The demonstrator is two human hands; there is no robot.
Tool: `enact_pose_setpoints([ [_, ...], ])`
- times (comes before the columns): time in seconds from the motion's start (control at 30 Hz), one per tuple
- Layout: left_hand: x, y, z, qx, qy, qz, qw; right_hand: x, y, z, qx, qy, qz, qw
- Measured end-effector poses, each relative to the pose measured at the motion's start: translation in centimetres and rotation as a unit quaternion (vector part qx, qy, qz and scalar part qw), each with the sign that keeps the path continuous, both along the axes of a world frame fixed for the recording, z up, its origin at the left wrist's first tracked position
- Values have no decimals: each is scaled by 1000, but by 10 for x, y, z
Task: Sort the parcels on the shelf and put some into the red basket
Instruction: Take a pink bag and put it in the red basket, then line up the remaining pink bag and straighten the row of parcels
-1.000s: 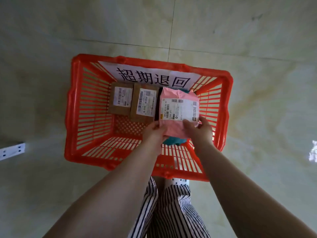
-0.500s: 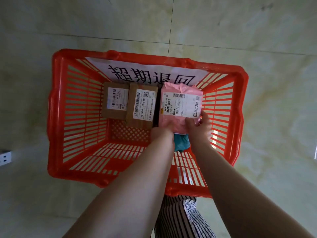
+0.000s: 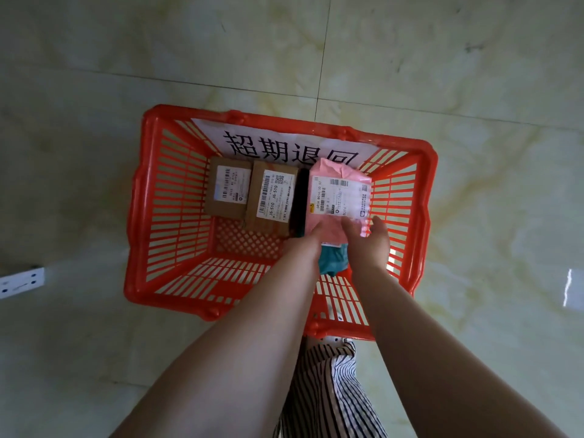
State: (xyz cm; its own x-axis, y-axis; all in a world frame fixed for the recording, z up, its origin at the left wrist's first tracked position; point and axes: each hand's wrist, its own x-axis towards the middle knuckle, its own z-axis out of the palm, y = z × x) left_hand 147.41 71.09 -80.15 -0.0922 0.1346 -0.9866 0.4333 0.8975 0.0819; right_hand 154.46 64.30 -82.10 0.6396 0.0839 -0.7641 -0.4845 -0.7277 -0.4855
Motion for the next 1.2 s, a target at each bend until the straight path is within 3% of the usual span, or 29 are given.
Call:
enact_pose_setpoints([
  [0.1,-15,1,31,20,-10,-2,1000,-7,4,42,27,23,-25,999],
  [0.23,-40,18,113,72,-52,51,995,-15,14,125,122,155,-71,978],
  [0.43,-119,38,270,155,-129,190,961,-50,39,279,203,206,43,956],
  [0.63,-248,27,452,262,-173,407,858,-138,72,461,262,233,280,894],
  [0.73,-316,6,522,322,-181,477,798,-206,81,525,278,276,334,857],
  [0.97,-469,-65,622,407,-159,607,664,-389,75,623,267,330,474,772],
  [1.2,-615,-106,679,482,-158,631,587,-565,58,684,278,365,531,712],
])
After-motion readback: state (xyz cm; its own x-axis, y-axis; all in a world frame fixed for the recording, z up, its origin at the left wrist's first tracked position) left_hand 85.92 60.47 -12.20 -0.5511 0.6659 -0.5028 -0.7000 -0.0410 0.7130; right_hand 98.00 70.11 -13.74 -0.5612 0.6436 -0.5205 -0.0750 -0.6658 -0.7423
